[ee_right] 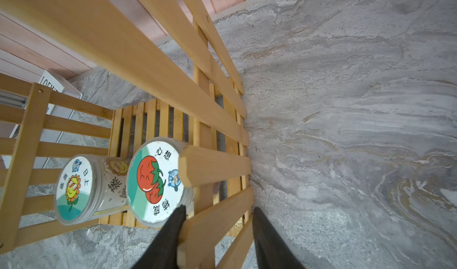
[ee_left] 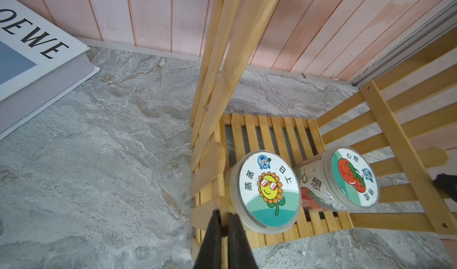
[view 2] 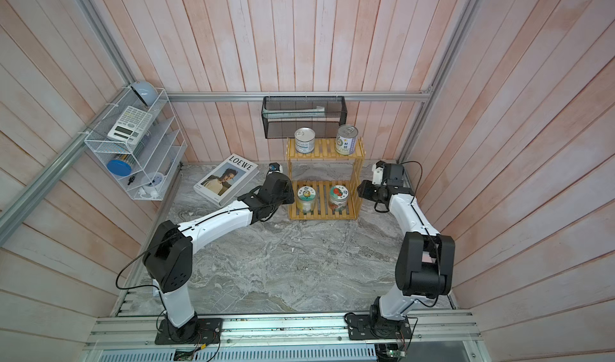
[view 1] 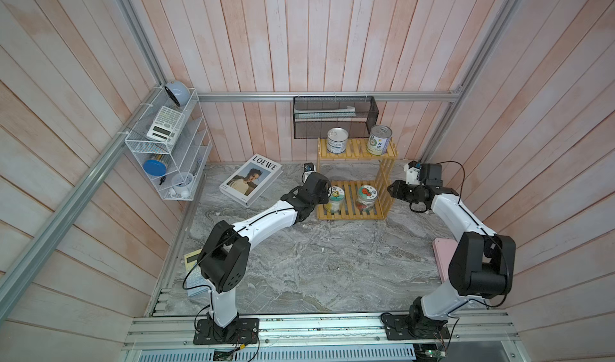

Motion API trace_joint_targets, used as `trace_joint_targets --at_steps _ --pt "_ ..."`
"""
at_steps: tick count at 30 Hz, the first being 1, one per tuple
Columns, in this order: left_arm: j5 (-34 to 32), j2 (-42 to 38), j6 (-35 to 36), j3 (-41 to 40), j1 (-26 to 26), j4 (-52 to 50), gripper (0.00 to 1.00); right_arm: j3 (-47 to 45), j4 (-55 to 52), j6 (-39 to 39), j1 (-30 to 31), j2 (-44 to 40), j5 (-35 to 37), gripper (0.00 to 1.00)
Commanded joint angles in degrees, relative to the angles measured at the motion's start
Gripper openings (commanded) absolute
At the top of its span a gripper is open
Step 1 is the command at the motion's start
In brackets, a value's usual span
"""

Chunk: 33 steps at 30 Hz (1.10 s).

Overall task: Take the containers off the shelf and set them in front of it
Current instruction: Move the shelf to the center of the board.

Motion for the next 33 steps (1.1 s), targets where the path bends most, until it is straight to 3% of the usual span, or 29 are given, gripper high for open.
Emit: trace_joint_targets --at_steps 1,4,8,24,33 --pt "-3.8 0.7 -0.4 -3.3 1.9 -7.2 0.00 0.5 -0.9 -0.6 1.0 0.8 3.0 0.37" --pt "-3.9 0.3 -0.4 -4.1 2.0 -7.1 0.00 -0.1 -0.8 -1.0 2.7 0.7 3.8 0.25" --pt "-4.2 -1.0 -0.5 -6.0 2.2 -6.9 0.00 -0.5 -1.1 -1.4 4.8 0.6 4.8 0.01" --pt "-8.8 -12.8 -1.1 -20.8 6.8 -7.8 0.00 -8.0 -0.2 1.9 14.7 -3.0 9.0 0.00" --pt "-10.6 -16.8 0.1 -25.0 9.6 -9.2 0.00 -12.6 -1.0 4.5 19.4 -7.1 11.6 0.00"
